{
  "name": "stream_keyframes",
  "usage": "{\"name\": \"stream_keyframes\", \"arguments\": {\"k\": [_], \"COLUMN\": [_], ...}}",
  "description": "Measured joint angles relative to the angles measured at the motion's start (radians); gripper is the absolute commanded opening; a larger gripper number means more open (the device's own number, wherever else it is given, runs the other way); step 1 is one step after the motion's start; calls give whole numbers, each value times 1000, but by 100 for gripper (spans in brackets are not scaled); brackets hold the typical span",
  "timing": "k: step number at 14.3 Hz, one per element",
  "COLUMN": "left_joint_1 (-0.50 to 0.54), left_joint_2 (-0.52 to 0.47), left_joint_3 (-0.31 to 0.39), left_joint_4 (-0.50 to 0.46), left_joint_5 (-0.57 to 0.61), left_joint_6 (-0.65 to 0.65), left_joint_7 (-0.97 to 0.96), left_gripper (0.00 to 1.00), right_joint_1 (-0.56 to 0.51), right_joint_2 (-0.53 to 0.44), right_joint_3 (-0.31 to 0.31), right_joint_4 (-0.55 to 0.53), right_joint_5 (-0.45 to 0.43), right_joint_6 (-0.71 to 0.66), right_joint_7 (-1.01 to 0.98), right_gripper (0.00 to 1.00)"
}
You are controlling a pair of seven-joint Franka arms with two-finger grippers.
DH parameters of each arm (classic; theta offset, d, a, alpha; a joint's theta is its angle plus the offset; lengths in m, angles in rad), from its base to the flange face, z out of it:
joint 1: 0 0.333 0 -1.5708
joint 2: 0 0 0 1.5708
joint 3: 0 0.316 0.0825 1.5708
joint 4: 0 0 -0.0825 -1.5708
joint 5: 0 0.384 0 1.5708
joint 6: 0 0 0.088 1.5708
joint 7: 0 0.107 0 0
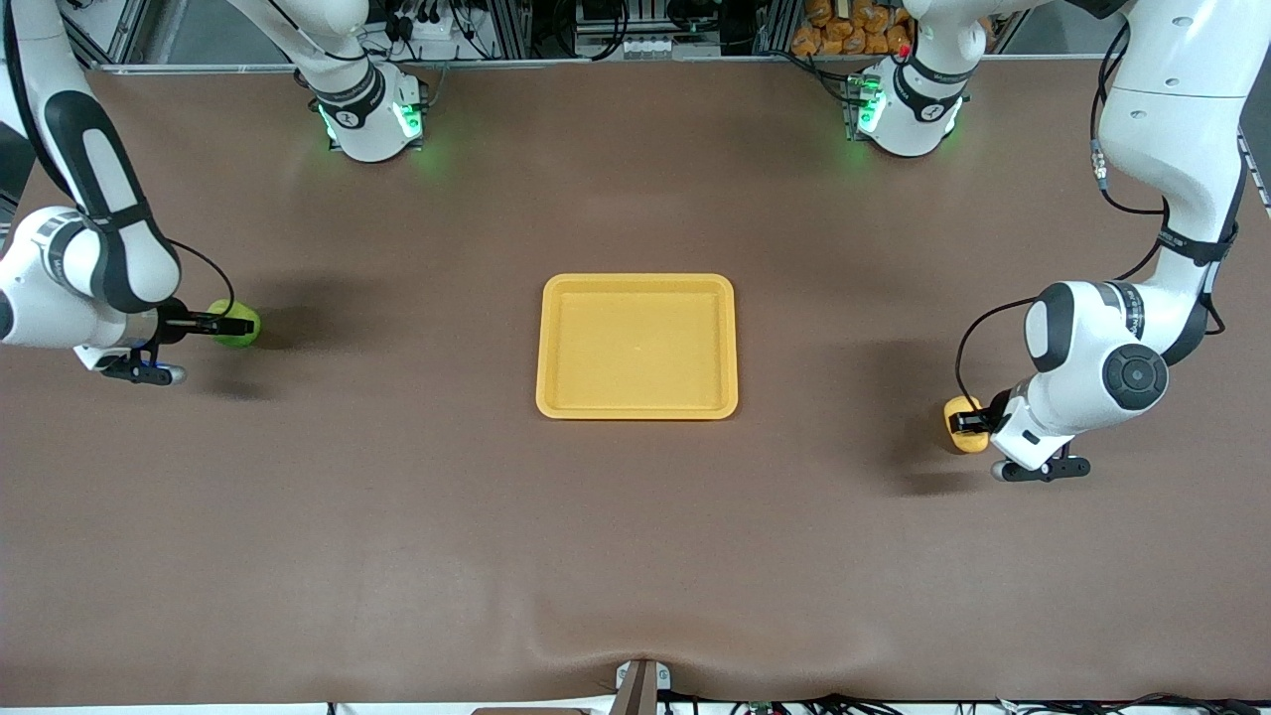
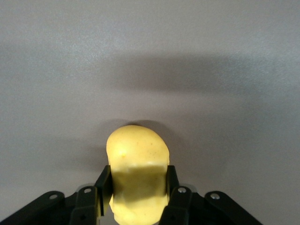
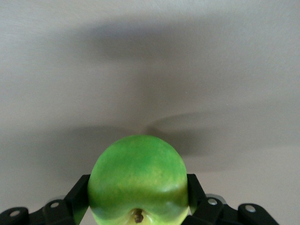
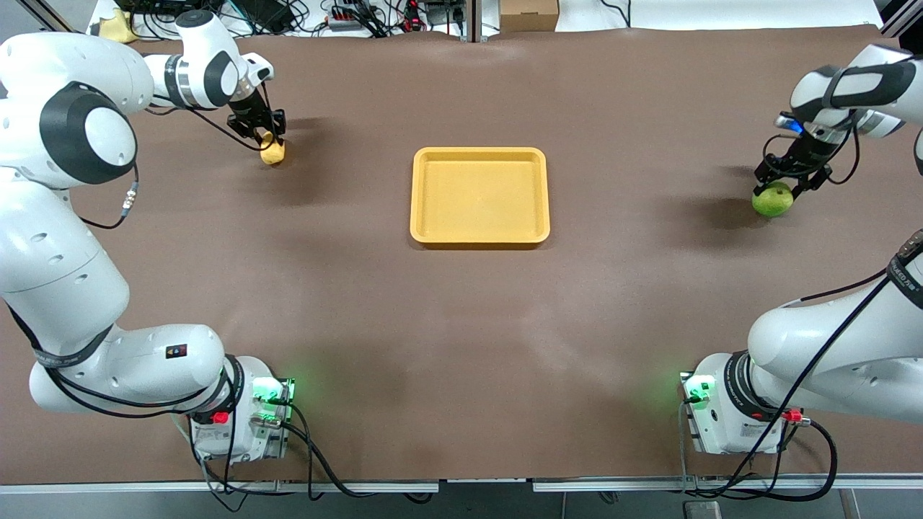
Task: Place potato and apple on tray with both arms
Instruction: 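Close the right gripper on the apple while the left gripper grasps the potato, then lift the potato with the left gripper and carry it over the tray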
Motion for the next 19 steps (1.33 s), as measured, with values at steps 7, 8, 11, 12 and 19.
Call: {"name": "stream_keyframes", "arguments": {"k": [7,8,11,12,19], "left_joint_1": [-3,-3,-5,-5,-107], "left_joint_2": [-33,-43,-60,-62,-66], "left_joint_3": [-72,-87,-128,-144,-220], "left_joint_4": [24,25,37,45,149], "left_joint_5": [0,0,0,0,0], "left_joint_6": [-56,-70,-92,-100,-249], "left_joint_7": [0,-1,-1,-3,-207], "left_gripper": [0,0,0,0,0], "right_joint_1": [12,22,56,66,161], "right_joint_2": [-3,-3,-4,-4,-6], "right_joint_3": [13,15,17,18,22], "right_joint_4": [174,198,282,307,457], "right_joint_5": [0,0,0,0,2], "right_joint_6": [-193,-225,-324,-354,-543], "right_joint_7": [-66,-66,-66,-66,-65], "right_gripper": [0,0,0,0,0]}}
